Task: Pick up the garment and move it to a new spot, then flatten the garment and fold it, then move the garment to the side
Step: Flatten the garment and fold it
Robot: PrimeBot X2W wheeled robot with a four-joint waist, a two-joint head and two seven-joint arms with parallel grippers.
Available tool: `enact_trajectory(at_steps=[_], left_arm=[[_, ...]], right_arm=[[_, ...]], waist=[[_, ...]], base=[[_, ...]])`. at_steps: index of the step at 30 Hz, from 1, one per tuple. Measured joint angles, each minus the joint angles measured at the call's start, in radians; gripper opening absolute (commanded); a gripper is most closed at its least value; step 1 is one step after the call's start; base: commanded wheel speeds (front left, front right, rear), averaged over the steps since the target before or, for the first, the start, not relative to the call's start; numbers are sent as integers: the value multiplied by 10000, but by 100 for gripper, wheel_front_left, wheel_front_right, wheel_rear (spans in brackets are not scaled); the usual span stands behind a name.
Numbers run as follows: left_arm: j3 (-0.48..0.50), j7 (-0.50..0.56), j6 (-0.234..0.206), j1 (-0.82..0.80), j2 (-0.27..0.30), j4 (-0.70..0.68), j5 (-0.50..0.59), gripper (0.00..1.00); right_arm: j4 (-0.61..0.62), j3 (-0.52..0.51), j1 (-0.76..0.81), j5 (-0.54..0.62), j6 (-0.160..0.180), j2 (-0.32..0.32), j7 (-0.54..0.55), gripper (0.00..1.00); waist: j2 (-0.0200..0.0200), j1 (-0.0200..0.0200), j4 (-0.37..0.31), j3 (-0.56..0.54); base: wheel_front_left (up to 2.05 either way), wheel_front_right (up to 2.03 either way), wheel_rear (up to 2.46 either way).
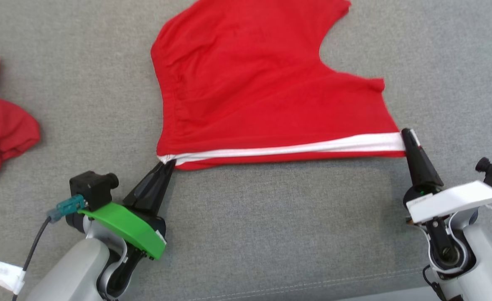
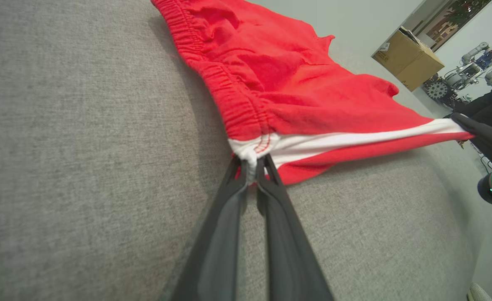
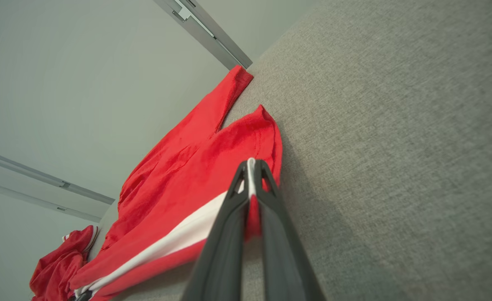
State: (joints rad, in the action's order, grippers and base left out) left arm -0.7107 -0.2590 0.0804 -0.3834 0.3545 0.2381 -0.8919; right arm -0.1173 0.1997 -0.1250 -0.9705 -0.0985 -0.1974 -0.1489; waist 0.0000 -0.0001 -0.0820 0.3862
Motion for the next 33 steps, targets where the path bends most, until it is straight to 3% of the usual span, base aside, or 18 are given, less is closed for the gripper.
enact_trajectory(at_steps=[7, 10, 13, 14, 15, 16, 17, 26, 33], left_arm=[[305, 29, 77, 706, -407, 529, 276, 2], [410, 29, 86, 978, -608, 650, 359, 16], [550, 29, 86, 1253, -688, 842, 372, 46], [570, 29, 86, 1332, -725, 928, 374, 61], [575, 29, 88, 1406, -763, 1049, 374, 84], [571, 29, 90, 1482, -794, 1141, 376, 97], [562, 29, 119, 1561, -823, 1229, 376, 100], [700, 29, 180, 1812, -1022, 1536, 466, 100], [1542, 29, 211, 1836, -1016, 1321, 1081, 100]], right_arm=[[-631, 792, 490, 1801, -148, -656, -629, 0], [-863, 1012, 551, 2451, -146, -844, -723, 3], [-1074, 1183, 563, 2813, -144, -838, -796, 39], [-1168, 1241, 566, 2936, -144, -834, -796, 45], [-1275, 1292, 570, 3020, -109, -825, -798, 57], [-1371, 1354, 571, 3129, -48, -823, -798, 95], [-1471, 1411, 571, 3208, -46, -813, -800, 100], [-1904, 1643, 709, 3735, 121, -625, -886, 100], [-1967, 1515, 946, 4489, 479, -1014, -972, 100]], waist=[[0, 0, 159, -1120], [0, 0, 237, -1494], [0, 0, 318, -1806], [0, 0, 345, -1892], [0, 0, 370, -1973], [0, 0, 391, -2044], [0, 0, 408, -2109], [0, 0, 395, -2478], [0, 0, 338, -2727]], base=[[0, 0, 0], [0, 0, 0], [0, 0, 0], [0, 0, 0], [0, 0, 0], [0, 0, 0], [0, 0, 0], [0, 0, 0], [0, 0, 0]])
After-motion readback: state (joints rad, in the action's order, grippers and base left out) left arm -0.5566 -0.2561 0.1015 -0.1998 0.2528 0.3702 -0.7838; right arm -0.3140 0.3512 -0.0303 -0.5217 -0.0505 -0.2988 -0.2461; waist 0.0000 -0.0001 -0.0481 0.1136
